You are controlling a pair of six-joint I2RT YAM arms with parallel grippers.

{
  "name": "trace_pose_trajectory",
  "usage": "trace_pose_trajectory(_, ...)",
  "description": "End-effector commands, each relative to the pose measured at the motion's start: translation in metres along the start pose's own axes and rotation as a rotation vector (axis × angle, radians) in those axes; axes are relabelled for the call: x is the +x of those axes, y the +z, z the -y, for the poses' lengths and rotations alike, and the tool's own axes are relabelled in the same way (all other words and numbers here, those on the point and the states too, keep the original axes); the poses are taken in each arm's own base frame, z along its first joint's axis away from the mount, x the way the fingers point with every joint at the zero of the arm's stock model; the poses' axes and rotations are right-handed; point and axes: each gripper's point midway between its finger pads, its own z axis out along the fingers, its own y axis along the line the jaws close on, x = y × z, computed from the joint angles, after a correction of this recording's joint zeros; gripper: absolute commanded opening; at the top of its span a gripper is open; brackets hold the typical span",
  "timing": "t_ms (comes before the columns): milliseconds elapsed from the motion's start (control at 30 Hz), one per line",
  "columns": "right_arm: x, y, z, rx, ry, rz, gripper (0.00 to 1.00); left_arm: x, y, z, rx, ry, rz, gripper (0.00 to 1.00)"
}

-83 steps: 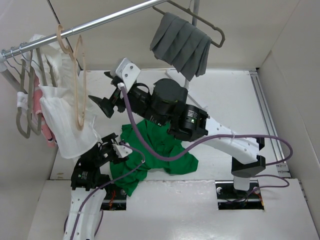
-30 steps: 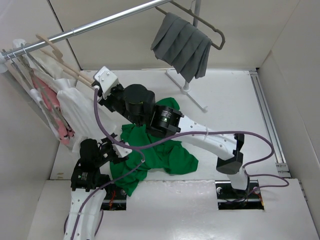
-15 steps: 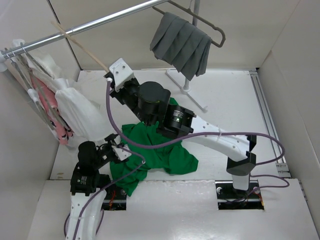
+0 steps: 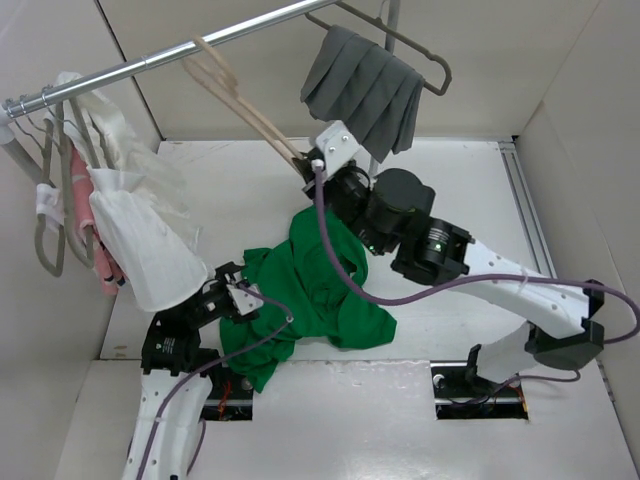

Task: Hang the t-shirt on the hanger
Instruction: Grab a hanger with the right arm, then place tshirt on hanger

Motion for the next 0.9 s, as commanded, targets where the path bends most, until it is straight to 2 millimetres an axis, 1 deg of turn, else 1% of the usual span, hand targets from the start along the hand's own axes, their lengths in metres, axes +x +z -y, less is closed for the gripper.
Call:
trace_pose_trajectory(0, -0.008, -0.016, 0.018, -0.023, 0.079, 0.066, 0.00, -0.032, 0.000, -0.006, 0.038, 0.055, 0.105, 0.67)
trace_pose_trajectory(33, 0.004, -0.027, 0.023, -0.028, 0.090, 0.048, 0.00, -0.031, 0.001, -0.002, 0.059, 0.057, 0.107, 0.66)
trace_pose_trajectory(67, 0.011, -0.031, 0.025, -0.032, 0.084, 0.039, 0.00, -0.029, 0.003, 0.006, 0.107, 0.043, 0.114, 0.64)
trace_pose_trajectory(100, 0.017, -0.036, 0.026, -0.044, 0.088, 0.033, 0.00, -0.027, 0.005, 0.011, 0.139, 0.102, 0.122, 0.62)
trace_pose_trajectory(133, 0.027, -0.040, 0.030, -0.039, 0.076, 0.009, 0.00, -0.022, 0.007, 0.019, 0.181, 0.130, 0.126, 0.61)
trace_pose_trajectory(167, 0.042, -0.049, 0.029, -0.048, 0.063, -0.023, 0.00, -0.014, 0.007, 0.032, 0.245, 0.128, 0.114, 0.61)
trace_pose_trajectory(200, 0.052, -0.053, 0.031, -0.045, 0.063, -0.048, 0.00, -0.010, 0.010, 0.038, 0.274, 0.149, 0.120, 0.61)
trace_pose_trajectory(233, 0.063, -0.060, 0.031, -0.054, 0.050, -0.079, 0.00, -0.005, 0.013, 0.040, 0.287, 0.146, 0.114, 0.62)
trace_pose_trajectory(267, 0.080, -0.068, 0.039, -0.035, 0.064, -0.113, 0.00, -0.004, 0.015, 0.037, 0.285, 0.112, 0.111, 0.62)
trace_pose_trajectory(300, 0.089, -0.073, 0.041, -0.039, 0.068, -0.131, 0.00, -0.002, 0.023, 0.027, 0.265, 0.085, 0.105, 0.62)
trace_pose_trajectory(333, 0.098, -0.078, 0.041, -0.060, 0.071, -0.144, 0.00, -0.004, 0.026, 0.021, 0.259, 0.055, 0.105, 0.62)
trace_pose_trajectory(367, 0.111, -0.083, 0.049, -0.054, 0.061, -0.172, 0.00, -0.007, 0.029, 0.014, 0.254, 0.037, 0.106, 0.62)
trace_pose_trajectory(400, 0.127, -0.095, 0.050, -0.066, 0.062, -0.196, 0.00, -0.007, 0.036, 0.006, 0.252, -0.029, 0.101, 0.62)
trace_pose_trajectory(433, 0.136, -0.100, 0.047, -0.106, 0.060, -0.214, 0.00, -0.011, 0.039, -0.002, 0.243, -0.064, 0.103, 0.62)
trace_pose_trajectory(467, 0.153, -0.108, 0.053, -0.108, 0.059, -0.261, 0.00, -0.024, 0.041, -0.015, 0.229, -0.079, 0.126, 0.62)
trace_pose_trajectory(500, 0.168, -0.118, 0.052, -0.130, 0.057, -0.290, 0.00, -0.027, 0.043, -0.022, 0.223, -0.103, 0.129, 0.60)
trace_pose_trajectory(533, 0.177, -0.125, 0.050, -0.153, 0.068, -0.312, 0.00, -0.032, 0.048, -0.029, 0.223, -0.134, 0.147, 0.60)
trace_pose_trajectory(567, 0.185, -0.132, 0.043, -0.202, 0.075, -0.327, 0.00, -0.041, 0.050, -0.034, 0.225, -0.136, 0.171, 0.60)
trace_pose_trajectory(600, 0.200, -0.144, 0.040, -0.220, 0.083, -0.364, 0.00, -0.048, 0.051, -0.042, 0.203, -0.140, 0.190, 0.60)
trace_pose_trajectory(633, 0.206, -0.148, 0.039, -0.228, 0.101, -0.374, 0.00, -0.058, 0.054, -0.056, 0.163, -0.116, 0.229, 0.63)
trace_pose_trajectory(667, 0.210, -0.154, 0.029, -0.280, 0.111, -0.373, 0.00, -0.062, 0.056, -0.062, 0.135, -0.148, 0.231, 0.67)
trace_pose_trajectory(700, 0.211, -0.159, 0.025, -0.304, 0.126, -0.368, 0.00, -0.069, 0.058, -0.066, 0.121, -0.126, 0.251, 0.69)
trace_pose_trajectory(733, 0.222, -0.163, 0.018, -0.330, 0.130, -0.385, 0.00, -0.075, 0.059, -0.071, 0.102, -0.096, 0.265, 0.71)
trace_pose_trajectory(767, 0.221, -0.165, 0.013, -0.356, 0.136, -0.371, 0.00, -0.079, 0.063, -0.078, 0.071, -0.065, 0.274, 0.73)
trace_pose_trajectory(800, 0.220, -0.168, 0.003, -0.413, 0.148, -0.361, 0.00, -0.083, 0.069, -0.074, 0.088, -0.054, 0.285, 0.75)
trace_pose_trajectory(833, 0.221, -0.169, -0.002, -0.441, 0.154, -0.356, 0.00, -0.086, 0.072, -0.075, 0.099, -0.035, 0.290, 0.76)
trace_pose_trajectory(867, 0.223, -0.169, -0.004, -0.459, 0.160, -0.362, 0.00, -0.079, 0.079, -0.071, 0.139, -0.045, 0.271, 0.78)
